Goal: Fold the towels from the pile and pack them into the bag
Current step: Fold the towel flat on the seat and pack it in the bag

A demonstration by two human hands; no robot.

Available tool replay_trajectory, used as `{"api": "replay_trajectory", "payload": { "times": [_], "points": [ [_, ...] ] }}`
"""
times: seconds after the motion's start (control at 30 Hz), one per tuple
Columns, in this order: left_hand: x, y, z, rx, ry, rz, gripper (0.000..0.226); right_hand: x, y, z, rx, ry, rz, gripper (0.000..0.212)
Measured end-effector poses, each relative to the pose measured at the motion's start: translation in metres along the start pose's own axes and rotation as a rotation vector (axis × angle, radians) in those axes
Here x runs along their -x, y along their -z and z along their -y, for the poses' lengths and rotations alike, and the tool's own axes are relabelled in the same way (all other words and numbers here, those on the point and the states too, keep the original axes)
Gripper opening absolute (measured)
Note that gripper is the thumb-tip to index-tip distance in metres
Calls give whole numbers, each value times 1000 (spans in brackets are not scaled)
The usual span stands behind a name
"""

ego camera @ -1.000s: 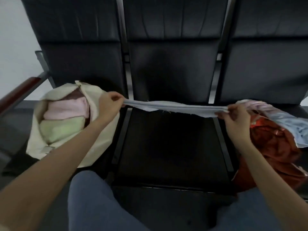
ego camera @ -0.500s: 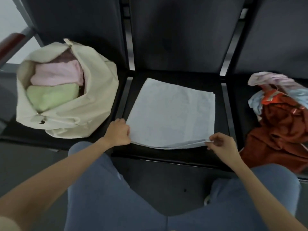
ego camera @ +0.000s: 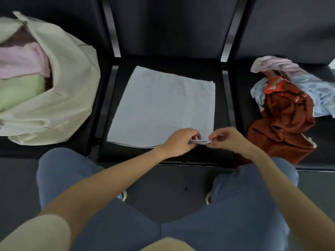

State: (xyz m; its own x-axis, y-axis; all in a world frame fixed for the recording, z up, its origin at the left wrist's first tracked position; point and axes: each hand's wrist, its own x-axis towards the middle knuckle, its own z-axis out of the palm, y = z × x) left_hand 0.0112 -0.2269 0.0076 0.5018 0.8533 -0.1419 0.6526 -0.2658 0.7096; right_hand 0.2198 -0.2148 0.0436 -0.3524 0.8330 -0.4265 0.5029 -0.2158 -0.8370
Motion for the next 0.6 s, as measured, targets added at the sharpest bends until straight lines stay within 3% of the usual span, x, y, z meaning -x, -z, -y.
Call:
{"api": "replay_trajectory", "payload": {
  "times": [0.07, 0.1, 0.17, 0.27, 0.33, 0.4, 0.5, 0.6],
  "points": [
    [-3, -2, -1, -7, -11, 17, 17, -14, 19, 4, 28, -111, 139, 9],
    [-4, -1, -1, -13, -17, 22, 16, -26, 27, 5, 41, -147, 115, 10],
    [-6, 2, -2, -19, -11, 32, 15, -62, 38, 3, 57, -179, -102, 13],
    [-5, 9, -7, -33, 4, 57, 16, -118, 41, -1, 116, -158, -556, 14],
    [-6, 13, -9, 0, 28, 54, 13, -149, 43, 2, 134, -168, -676, 15],
    [-8, 16, -8, 64, 69, 45, 15, -175, 45, 7, 151, -205, -704, 18],
    [-10, 21, -8, 109, 131, 77, 14, -201, 44, 3, 276, -335, -701, 53],
    [-13, 24, -12, 182, 215, 149, 22, -208, 47, 2, 288, -365, -680, 53]
  ]
}}
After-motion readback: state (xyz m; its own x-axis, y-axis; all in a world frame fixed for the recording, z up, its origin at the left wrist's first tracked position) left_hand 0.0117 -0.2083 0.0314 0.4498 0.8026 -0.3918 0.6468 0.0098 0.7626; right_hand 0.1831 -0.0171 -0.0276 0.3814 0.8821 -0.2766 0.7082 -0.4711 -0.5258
